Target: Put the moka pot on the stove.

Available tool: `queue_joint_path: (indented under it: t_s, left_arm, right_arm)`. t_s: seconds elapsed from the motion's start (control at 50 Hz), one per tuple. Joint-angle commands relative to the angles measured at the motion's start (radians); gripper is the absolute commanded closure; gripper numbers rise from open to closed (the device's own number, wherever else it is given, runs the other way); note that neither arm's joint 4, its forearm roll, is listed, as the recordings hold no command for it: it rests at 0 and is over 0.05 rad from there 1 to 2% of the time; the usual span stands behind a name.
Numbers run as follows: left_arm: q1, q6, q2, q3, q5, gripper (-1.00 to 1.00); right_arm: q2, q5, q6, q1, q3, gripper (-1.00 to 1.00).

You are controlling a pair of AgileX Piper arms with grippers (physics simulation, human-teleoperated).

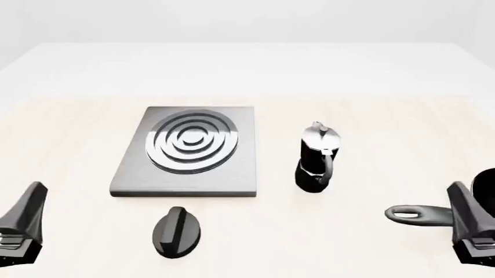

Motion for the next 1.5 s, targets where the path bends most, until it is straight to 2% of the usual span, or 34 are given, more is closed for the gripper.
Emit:
queue_joint_path:
  t_s: [0.02,0.08,0.1,0.3,0.46,0.94,1.5]
  left_arm:
    - [0.000,0.000,0.000,0.000,0.000,-1.00]
    - [0.000,0.000,0.000,0.000,0.000,-1.00]
    - [0.000,0.000,0.000,0.000,0.000,-1.00]
    - [0.000,0.000,0.000,0.000,0.000,-1.00]
    - [0.000,0.000,0.000,0.000,0.000,-1.00]
    - [0.000,0.000,0.000,0.000,0.000,-1.00]
    - [0.000,0.000,0.000,0.000,0.000,-1.00]
  right_arm:
    - [0.014,-0.002,-0.003,0.018,-0.003,-1.00]
    - [0.037,-0.023,-0.003,0.022,-0.002,-1.00]
    - [0.126,-0.082,-0.006,0.114,-0.025,-1.00]
    - [0.168,-0.109,-0.010,0.142,-0.036,-1.00]
    - [0.257,-0.189,-0.014,0.179,-0.043,-1.00]
    - [0.426,-0.331,-0.021,0.269,-0.055,-1.00]
    - [0.710,-0.602,-0.002,0.355,-0.047,-1.00]
